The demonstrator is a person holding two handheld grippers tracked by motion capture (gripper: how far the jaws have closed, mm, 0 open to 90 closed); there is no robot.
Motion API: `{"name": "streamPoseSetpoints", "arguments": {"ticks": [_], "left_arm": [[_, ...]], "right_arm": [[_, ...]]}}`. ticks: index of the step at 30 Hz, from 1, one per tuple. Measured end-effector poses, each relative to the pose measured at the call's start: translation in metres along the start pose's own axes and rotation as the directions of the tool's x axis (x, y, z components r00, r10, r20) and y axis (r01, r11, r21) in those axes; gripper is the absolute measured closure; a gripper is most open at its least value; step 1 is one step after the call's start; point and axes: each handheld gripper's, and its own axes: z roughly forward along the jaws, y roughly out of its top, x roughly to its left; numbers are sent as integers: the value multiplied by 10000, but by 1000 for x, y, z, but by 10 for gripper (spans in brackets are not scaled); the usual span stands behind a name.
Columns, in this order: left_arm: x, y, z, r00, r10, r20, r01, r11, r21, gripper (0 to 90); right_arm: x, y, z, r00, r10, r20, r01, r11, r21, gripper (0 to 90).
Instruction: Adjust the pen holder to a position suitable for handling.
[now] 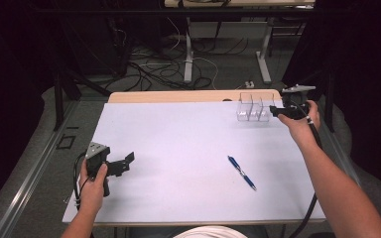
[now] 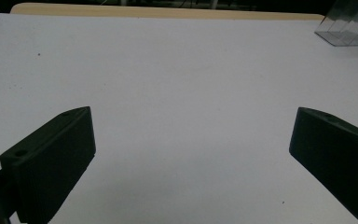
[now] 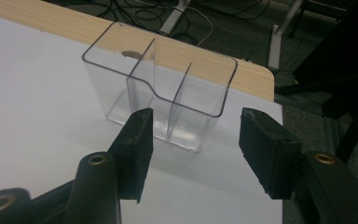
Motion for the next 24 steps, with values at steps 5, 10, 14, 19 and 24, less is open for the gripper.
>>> {"name": "streamPoseSetpoints", "arguments": {"ticks": [5, 10, 14, 19, 24], "left_arm": [[1, -1, 0, 10000, 17, -35, -17, 10000, 38, 1], [1, -1, 0, 10000, 1, -60, -1, 10000, 64, 1], [1, -1, 0, 9999, -36, -96, 36, 10000, 87, 1], [2, -1, 0, 9999, -30, -128, 31, 9999, 122, 1], [2, -2, -1, 9998, -62, -180, 66, 9998, 197, 1]], "right_arm": [[-8, 5, 10, 9992, 344, 218, -334, 9985, -430, 495], [-15, 7, 17, 9975, 610, 370, -580, 9953, -776, 523], [-21, 10, 26, 9944, 924, 522, -883, 9932, -764, 551], [-22, 9, 34, 9912, 1214, 525, -1172, 9901, -779, 592], [-22, 8, 43, 9885, 1443, 447, -1405, 9870, -786, 637]]}}
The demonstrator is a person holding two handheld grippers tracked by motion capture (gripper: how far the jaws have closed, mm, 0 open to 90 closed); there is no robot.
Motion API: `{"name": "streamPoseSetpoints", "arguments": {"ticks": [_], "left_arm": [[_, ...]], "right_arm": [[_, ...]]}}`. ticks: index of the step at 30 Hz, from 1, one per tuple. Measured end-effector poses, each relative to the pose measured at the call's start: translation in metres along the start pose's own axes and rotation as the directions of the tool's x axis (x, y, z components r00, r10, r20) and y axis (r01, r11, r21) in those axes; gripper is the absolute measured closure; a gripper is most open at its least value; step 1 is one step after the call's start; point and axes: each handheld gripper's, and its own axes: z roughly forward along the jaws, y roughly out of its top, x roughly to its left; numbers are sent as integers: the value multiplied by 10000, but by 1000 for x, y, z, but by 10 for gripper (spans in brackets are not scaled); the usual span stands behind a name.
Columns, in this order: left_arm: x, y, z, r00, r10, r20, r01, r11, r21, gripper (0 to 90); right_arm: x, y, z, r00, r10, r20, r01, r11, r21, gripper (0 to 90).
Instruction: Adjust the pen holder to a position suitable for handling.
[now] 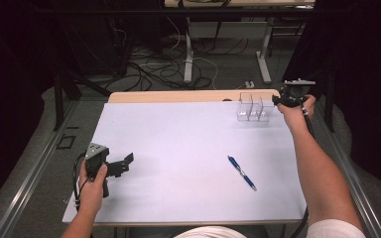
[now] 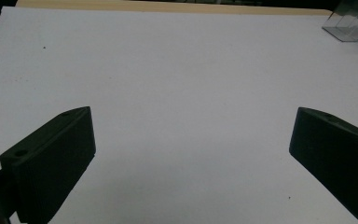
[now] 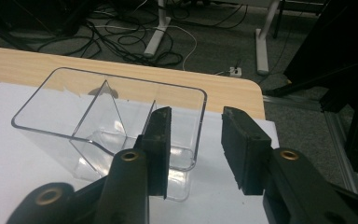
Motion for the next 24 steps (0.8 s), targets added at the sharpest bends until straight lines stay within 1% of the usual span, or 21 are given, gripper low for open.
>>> {"name": "streamPoseSetpoints", "arguments": {"ticks": [1, 3, 4, 7, 9, 10, 11, 16, 19, 22, 24], "left_arm": [[0, 0, 0, 10000, 0, 0, 0, 10000, 0, 1], [0, 0, 0, 10000, 3, -18, -3, 10000, -33, 1], [0, 0, 0, 10000, 18, -21, -18, 10000, -60, 1], [0, -1, -1, 10000, 18, -36, -18, 10000, -45, 1], [1, 0, -2, 9999, 112, -102, -113, 9999, -53, 1], [1, 0, -2, 9999, 112, -102, -113, 9999, -53, 1], [1, 0, -4, 9998, 122, -135, -124, 9999, -115, 1], [2, 0, -5, 9998, 77, -173, -79, 9999, -79, 1], [2, 0, -5, 9997, 110, -203, -112, 9999, -66, 1], [3, 0, -5, 9997, 124, -216, -125, 9999, -46, 1], [3, 0, -5, 9997, 121, -225, -122, 9999, -51, 1]], "right_arm": [[1, 0, 2, 9999, 98, -32, -98, 9999, -55, 641], [0, 0, 3, 10000, 75, 14, -75, 10000, 23, 650], [1, 0, 7, 9997, 231, -35, -231, 9997, 57, 663], [1, 0, 10, 9998, 198, 34, -199, 9997, 130, 674], [1, -1, 15, 9994, 341, -4, -341, 9994, 87, 687], [1, -1, 15, 9994, 341, -4, -341, 9994, 87, 687], [2, -3, 18, 9994, 356, -13, -356, 9992, 175, 698], [3, -5, 24, 9992, 349, 216, -357, 9986, 394, 726], [3, -6, 25, 9987, 416, 306, -429, 9982, 409, 742], [1, -7, 27, 9970, 631, 450, -654, 9965, 527, 751], [-1, -8, 28, 9971, 591, 476, -618, 9964, 578, 753]]}}
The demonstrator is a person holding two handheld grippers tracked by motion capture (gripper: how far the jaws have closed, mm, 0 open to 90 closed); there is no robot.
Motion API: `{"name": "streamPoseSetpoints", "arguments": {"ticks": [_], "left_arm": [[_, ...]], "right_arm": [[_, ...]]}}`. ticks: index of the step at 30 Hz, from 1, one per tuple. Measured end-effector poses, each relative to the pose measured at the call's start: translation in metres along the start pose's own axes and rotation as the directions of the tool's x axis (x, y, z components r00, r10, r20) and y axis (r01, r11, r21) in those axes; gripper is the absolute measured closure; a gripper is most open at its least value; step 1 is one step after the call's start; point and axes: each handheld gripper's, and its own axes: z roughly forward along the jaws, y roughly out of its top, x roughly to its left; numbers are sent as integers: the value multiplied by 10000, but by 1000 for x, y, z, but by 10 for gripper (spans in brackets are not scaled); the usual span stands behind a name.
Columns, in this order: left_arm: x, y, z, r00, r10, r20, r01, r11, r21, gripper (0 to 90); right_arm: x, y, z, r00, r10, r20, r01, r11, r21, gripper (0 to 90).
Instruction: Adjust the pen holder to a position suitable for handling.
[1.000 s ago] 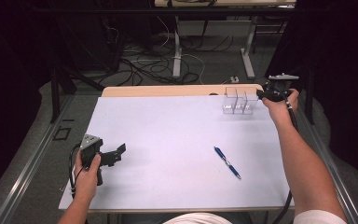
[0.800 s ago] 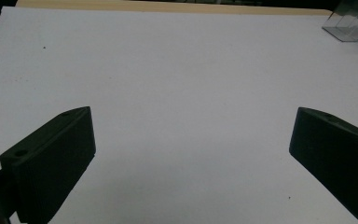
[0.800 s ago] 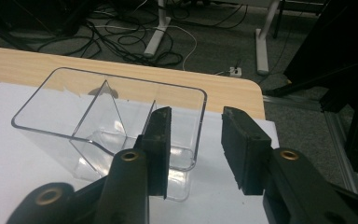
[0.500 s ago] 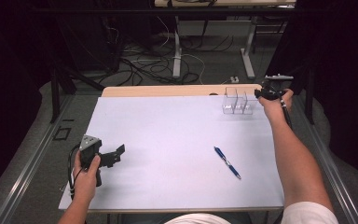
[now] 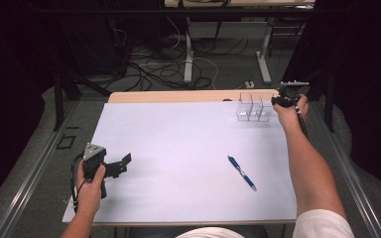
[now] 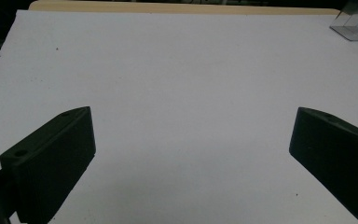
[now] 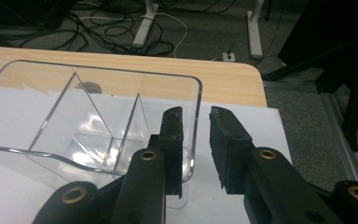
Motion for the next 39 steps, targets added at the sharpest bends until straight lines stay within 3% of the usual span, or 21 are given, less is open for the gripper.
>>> {"name": "streamPoseSetpoints", "arguments": {"ticks": [8, 26, 39], "left_arm": [[-1, 0, 0, 10000, 17, 25, -17, 10000, 11, 1], [1, -1, 0, 9999, -101, 35, 101, 9999, -39, 1], [0, -1, 0, 9999, -64, 85, 64, 10000, 9, 1]], "right_arm": [[-1, -3, 3, 9999, 55, 117, -60, 9991, 428, 774], [6, -4, 10, 9974, 650, 305, -668, 9959, 607, 877], [10, -1, 11, 9933, 947, 667, -994, 9924, 721, 893]]}}
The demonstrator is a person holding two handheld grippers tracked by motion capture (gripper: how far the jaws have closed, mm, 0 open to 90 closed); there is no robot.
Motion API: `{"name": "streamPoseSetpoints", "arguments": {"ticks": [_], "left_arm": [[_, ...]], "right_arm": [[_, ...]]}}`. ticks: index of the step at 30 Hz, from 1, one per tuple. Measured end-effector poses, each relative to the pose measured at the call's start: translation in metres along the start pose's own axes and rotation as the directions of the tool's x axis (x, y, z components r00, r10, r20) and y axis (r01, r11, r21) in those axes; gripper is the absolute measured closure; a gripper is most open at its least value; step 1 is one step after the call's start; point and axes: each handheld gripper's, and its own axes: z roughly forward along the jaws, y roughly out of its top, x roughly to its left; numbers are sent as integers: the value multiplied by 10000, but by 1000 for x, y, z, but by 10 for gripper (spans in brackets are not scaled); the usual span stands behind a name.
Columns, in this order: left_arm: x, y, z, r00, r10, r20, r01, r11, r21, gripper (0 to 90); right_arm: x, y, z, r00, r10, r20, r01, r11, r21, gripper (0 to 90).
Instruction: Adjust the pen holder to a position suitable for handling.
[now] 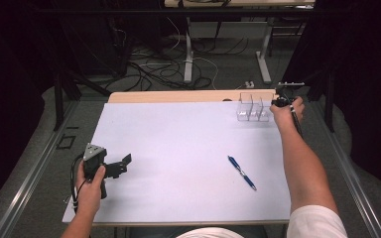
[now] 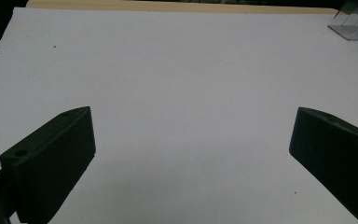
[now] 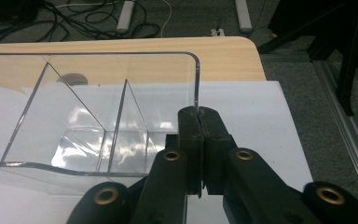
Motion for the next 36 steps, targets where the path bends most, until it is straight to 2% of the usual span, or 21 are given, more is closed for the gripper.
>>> {"name": "streamPoseSetpoints", "arguments": {"ticks": [7, 9, 20, 23, 30, 36], "left_arm": [[0, 0, 0, 10000, -12, 8, 12, 10000, 19, 1], [0, 0, 0, 10000, -1, -1, 1, 10000, 23, 1], [-1, 0, 1, 10000, 96, 4, -96, 9999, 51, 1], [-1, -1, 2, 9999, 123, 6, -123, 9999, 52, 1], [-1, -1, 3, 9999, 129, 11, -129, 9999, 86, 1], [-4, -1, 4, 9997, 206, 88, -207, 9997, 128, 1]], "right_arm": [[0, 1, -1, 9997, -168, 148, 166, 9997, 173, 896], [2, 2, 0, 9997, -54, 219, 50, 9998, 183, 896], [5, 2, -3, 9999, 90, 111, -94, 9991, 425, 897], [6, 2, -4, 9999, -9, 125, 3, 9988, 493, 898], [15, 1, -7, 9999, -139, 46, 136, 9976, 678, 898], [30, -1, -11, 9990, -383, -235, 402, 9956, 848, 898]]}}
